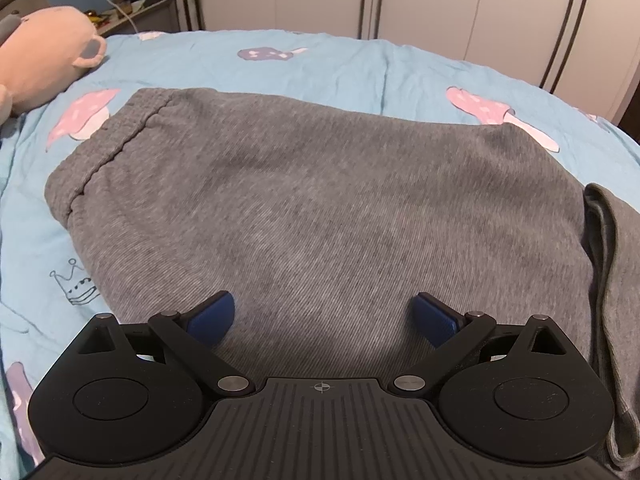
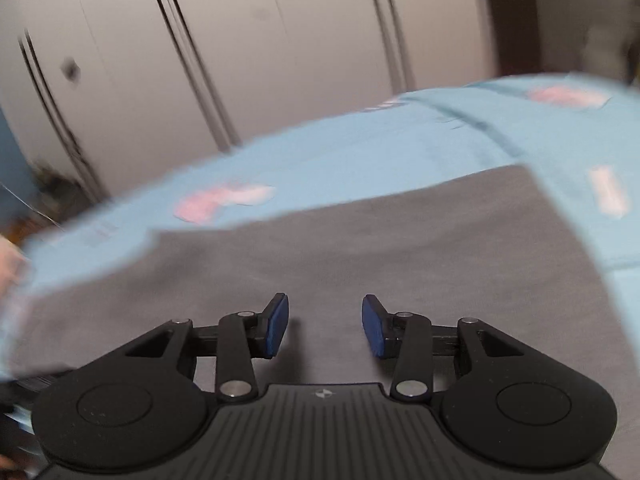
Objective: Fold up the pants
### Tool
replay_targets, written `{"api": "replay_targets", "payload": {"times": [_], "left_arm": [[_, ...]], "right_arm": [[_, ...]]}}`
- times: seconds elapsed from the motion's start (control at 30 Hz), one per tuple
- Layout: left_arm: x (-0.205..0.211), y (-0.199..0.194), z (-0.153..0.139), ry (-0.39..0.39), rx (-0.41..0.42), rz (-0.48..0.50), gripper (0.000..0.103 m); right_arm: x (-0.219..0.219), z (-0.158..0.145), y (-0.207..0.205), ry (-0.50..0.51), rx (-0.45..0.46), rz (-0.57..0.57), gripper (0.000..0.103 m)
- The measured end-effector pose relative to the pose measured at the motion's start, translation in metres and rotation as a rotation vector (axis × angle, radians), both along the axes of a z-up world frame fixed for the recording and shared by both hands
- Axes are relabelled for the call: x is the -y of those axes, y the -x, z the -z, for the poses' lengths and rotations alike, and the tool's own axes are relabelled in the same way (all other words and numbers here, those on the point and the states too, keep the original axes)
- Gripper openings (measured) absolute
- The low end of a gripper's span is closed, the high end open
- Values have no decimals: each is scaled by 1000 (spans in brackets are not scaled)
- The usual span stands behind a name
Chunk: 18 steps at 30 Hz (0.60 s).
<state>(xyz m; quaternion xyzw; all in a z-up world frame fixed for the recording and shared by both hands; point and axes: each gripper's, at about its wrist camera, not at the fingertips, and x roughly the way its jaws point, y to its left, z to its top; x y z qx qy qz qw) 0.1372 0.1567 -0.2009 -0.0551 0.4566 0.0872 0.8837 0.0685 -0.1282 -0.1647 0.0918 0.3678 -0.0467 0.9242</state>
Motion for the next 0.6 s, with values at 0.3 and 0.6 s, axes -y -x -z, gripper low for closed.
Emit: {"api": "replay_targets", "payload": {"times": [0.3, 0.6], "left_arm": [[-26, 10, -14, 138, 44, -74, 100], [-170, 43, -42, 595, 248, -354, 100]], "right_arm": [[-27, -6, 20, -109, 7, -206, 68], [27, -2, 30, -326, -24, 26, 85]]}}
